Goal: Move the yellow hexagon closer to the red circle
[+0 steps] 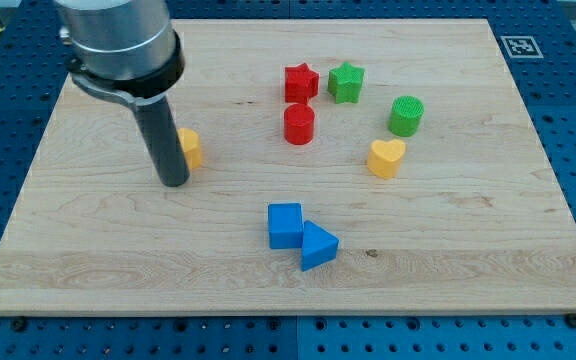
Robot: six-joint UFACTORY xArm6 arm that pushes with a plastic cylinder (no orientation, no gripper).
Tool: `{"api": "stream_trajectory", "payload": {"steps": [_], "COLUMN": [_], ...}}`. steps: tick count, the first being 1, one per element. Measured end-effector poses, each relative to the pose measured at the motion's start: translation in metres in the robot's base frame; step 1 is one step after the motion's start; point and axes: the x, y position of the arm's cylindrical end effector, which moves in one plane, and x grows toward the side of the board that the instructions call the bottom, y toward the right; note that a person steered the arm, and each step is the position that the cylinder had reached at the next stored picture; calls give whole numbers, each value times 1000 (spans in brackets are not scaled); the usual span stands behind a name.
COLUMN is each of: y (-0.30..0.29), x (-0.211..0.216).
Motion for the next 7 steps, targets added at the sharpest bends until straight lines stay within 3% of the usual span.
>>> {"api": "stream_trajectory", "payload": {"steps": [3, 5, 7], "y": [-60, -34, 46], "x": [-41, -46, -46]}}
